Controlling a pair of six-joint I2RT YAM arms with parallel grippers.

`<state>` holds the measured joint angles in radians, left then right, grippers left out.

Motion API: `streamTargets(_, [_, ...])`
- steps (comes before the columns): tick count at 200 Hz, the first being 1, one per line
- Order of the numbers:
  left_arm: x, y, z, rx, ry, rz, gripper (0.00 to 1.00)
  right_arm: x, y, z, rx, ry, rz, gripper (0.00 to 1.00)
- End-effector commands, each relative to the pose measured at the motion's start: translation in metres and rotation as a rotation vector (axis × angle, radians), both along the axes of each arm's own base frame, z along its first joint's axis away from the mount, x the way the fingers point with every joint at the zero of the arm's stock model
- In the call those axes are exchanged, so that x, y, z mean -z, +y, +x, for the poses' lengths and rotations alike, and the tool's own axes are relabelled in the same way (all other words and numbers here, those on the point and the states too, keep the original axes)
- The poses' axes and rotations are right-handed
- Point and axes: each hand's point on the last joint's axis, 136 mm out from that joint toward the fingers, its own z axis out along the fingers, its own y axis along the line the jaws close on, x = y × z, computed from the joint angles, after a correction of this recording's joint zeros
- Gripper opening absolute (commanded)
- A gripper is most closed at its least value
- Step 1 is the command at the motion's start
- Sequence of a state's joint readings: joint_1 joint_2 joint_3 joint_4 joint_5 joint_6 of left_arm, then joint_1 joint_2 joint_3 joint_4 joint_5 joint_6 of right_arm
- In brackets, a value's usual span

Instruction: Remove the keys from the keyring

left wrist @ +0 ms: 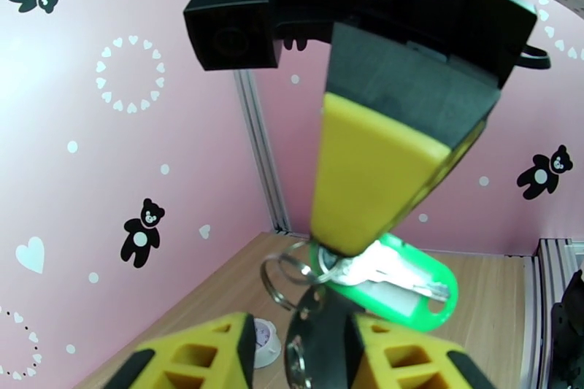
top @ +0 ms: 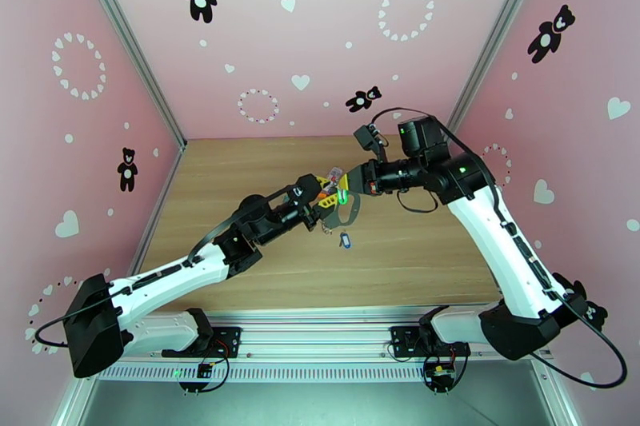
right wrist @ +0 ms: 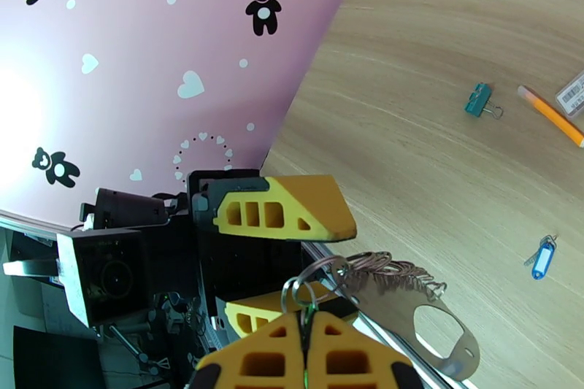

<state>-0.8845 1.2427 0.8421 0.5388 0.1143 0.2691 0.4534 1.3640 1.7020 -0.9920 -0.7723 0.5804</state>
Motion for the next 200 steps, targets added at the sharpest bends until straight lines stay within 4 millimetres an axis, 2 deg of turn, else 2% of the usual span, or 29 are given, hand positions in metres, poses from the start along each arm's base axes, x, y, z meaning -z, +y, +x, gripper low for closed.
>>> streamTargets(1, [-0.013, 0.006, 0.005, -0.043, -0.05, -0.037, 0.38, -0.006, 0.002, -0.003, 0.014, 0.0, 0.03, 0.0])
streamTargets(57, [-0.018, 0.011, 0.004, -0.057, -0.077, -0.058, 0.33, 0.0, 0.0, 0.002, 0.072, 0.026, 0.035, 0.0])
streamTargets(84, [-0.018, 0.012, 0.006, -0.068, -0.074, -0.058, 0.26, -0.002, -0.001, 0.003, 0.084, 0.024, 0.039, 0.0])
streamTargets(94, [-0.018, 0.012, 0.005, -0.065, -0.071, -0.06, 0.26, -0.004, -0.001, 0.003, 0.09, 0.021, 0.043, 0.0])
streamTargets(97, [-0.005, 0.011, 0.005, -0.064, -0.052, -0.039, 0.26, -0.004, -0.001, 0.004, 0.091, 0.022, 0.043, 0.0])
streamTargets(101, [-0.002, 0.011, 0.006, -0.065, -0.047, -0.036, 0.26, -0.004, -0.001, 0.004, 0.093, 0.021, 0.046, 0.0])
streamTargets(144, [0.006, 0.008, 0.007, -0.05, -0.02, -0.047, 0.26, -0.006, -0.002, 0.005, 0.11, 0.024, 0.056, 0.0])
streamTargets(170, [0.003, 0.005, 0.006, -0.044, -0.025, -0.057, 0.26, -0.003, -0.002, 0.004, 0.111, 0.032, 0.057, 0.0])
streamTargets(200, [-0.001, -0.002, -0.003, 0.012, -0.043, -0.055, 0.26, -0.005, -0.002, 0.005, 0.122, 0.026, 0.071, 0.0])
